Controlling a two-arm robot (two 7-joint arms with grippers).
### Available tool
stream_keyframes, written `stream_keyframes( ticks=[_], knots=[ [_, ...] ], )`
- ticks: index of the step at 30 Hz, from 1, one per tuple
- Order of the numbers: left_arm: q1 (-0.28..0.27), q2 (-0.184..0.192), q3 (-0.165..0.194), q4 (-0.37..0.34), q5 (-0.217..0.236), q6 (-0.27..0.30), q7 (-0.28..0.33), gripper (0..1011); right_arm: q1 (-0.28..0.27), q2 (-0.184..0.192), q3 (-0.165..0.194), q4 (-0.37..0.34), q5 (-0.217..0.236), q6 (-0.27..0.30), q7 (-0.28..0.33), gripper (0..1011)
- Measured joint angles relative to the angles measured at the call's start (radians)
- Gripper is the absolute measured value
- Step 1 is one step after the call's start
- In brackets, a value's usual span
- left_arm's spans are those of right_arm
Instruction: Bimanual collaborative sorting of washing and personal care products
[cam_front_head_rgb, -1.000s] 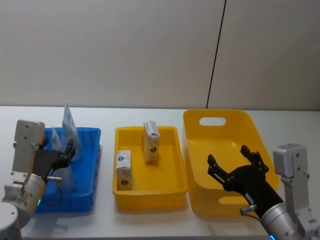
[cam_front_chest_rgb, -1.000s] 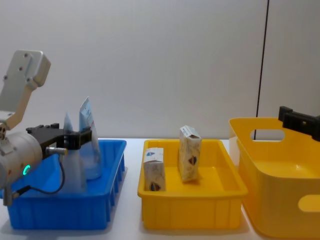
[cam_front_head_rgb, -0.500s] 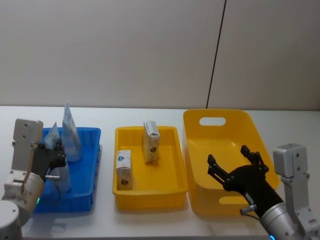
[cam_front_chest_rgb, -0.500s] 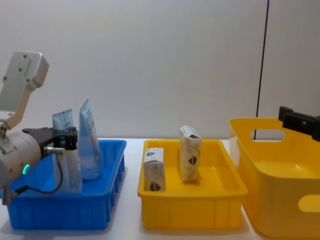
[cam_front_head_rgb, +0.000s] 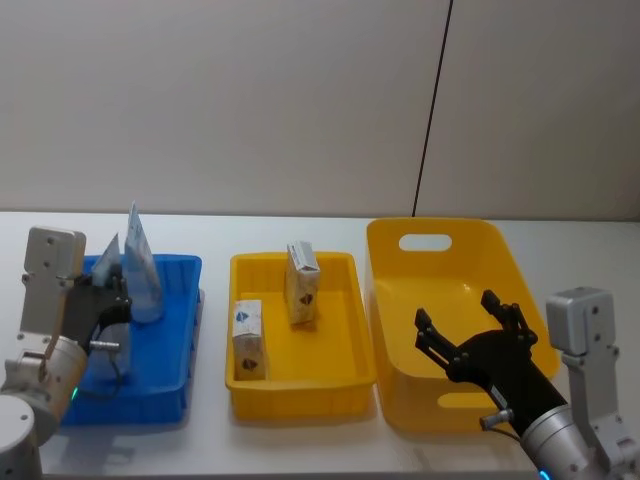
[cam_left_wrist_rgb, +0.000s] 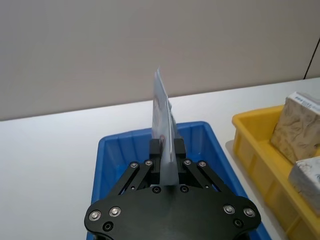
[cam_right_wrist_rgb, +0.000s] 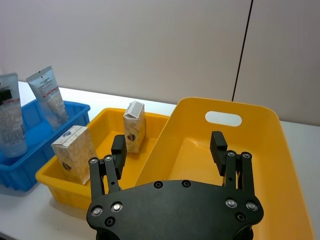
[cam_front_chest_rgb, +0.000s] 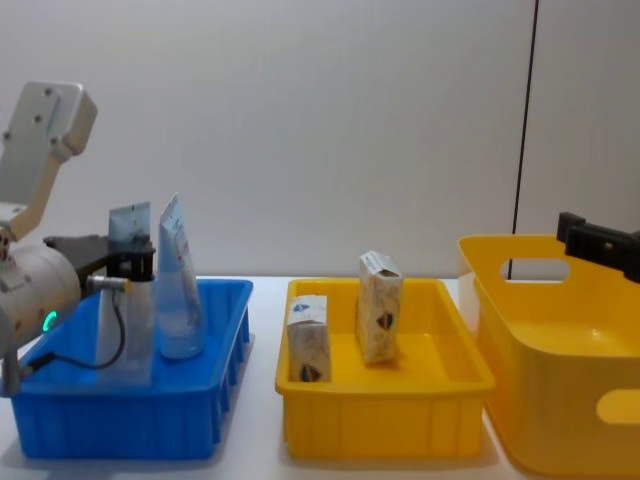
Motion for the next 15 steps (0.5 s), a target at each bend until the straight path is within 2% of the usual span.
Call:
stream_keyframes(
  ticks=[9,15],
  knots=[
    [-0.005,0.011,0.000,-0.053,-0.005,-0.025,-0.052,143,0.000,0.000,0.000,0.000,0.000,0.000,0.000,1002],
    [-0.015,0.021,-0.002,-0.107,-0.028,-0.035,-0.111,143,0.000,0.000,0.000,0.000,0.000,0.000,0.000,1002]
  ],
)
